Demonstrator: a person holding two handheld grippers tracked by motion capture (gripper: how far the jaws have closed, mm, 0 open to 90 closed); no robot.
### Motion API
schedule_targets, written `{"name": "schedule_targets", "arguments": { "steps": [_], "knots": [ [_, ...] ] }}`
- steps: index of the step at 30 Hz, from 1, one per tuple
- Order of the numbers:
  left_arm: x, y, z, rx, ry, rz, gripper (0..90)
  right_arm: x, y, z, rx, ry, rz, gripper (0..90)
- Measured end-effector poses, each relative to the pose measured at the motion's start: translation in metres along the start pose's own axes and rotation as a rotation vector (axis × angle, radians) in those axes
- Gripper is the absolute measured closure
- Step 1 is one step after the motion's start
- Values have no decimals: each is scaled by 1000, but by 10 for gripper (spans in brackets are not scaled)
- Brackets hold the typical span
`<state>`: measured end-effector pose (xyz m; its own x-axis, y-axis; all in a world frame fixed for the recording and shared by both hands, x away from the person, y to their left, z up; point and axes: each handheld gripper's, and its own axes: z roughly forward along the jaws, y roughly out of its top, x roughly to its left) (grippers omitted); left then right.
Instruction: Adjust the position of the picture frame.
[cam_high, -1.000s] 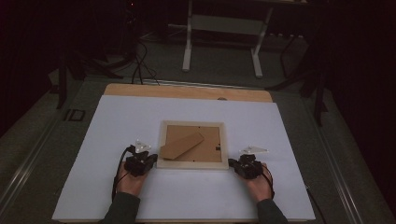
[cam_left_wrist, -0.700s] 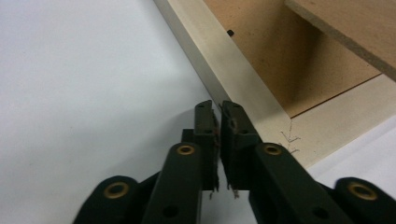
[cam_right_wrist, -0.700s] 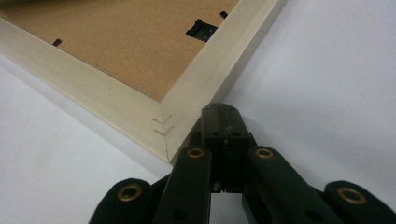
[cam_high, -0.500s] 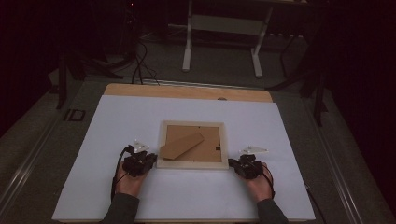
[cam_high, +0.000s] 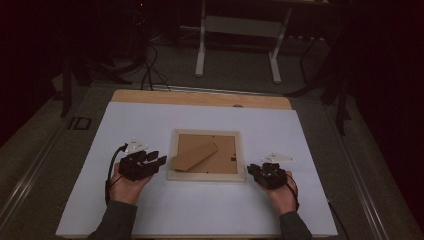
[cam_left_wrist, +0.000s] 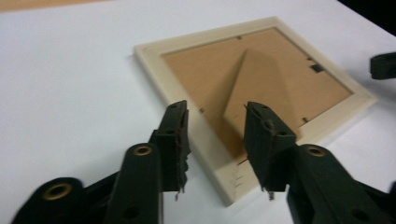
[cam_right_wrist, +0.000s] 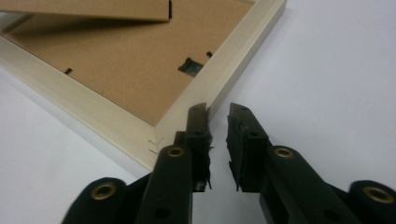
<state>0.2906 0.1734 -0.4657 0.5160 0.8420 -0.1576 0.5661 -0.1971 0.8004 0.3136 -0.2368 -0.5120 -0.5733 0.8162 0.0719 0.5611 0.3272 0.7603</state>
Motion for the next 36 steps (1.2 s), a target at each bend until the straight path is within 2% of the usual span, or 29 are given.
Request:
{"name": "schedule_targets", "arguments": {
  "steps": [3, 5, 12, 17, 30, 36],
  "knots": [
    [-4, 11, 3, 22, -24, 32, 553, 0, 3, -5, -12, 10, -4, 745],
    [-6, 18, 6, 41, -20, 56, 525, 0, 4, -8, -20, 17, -8, 729],
    [-10, 35, 20, 100, -64, 59, 473, -2, 9, -18, -35, 30, -2, 661],
    [-15, 44, 29, 128, -85, 77, 439, -4, 12, -23, -34, 45, 9, 604],
    [-16, 51, 47, 159, -122, 77, 426, -7, 14, -27, -22, 42, 28, 541],
    [-19, 58, 53, 169, -137, 95, 424, -8, 14, -28, -22, 39, 34, 524]
  ]
}}
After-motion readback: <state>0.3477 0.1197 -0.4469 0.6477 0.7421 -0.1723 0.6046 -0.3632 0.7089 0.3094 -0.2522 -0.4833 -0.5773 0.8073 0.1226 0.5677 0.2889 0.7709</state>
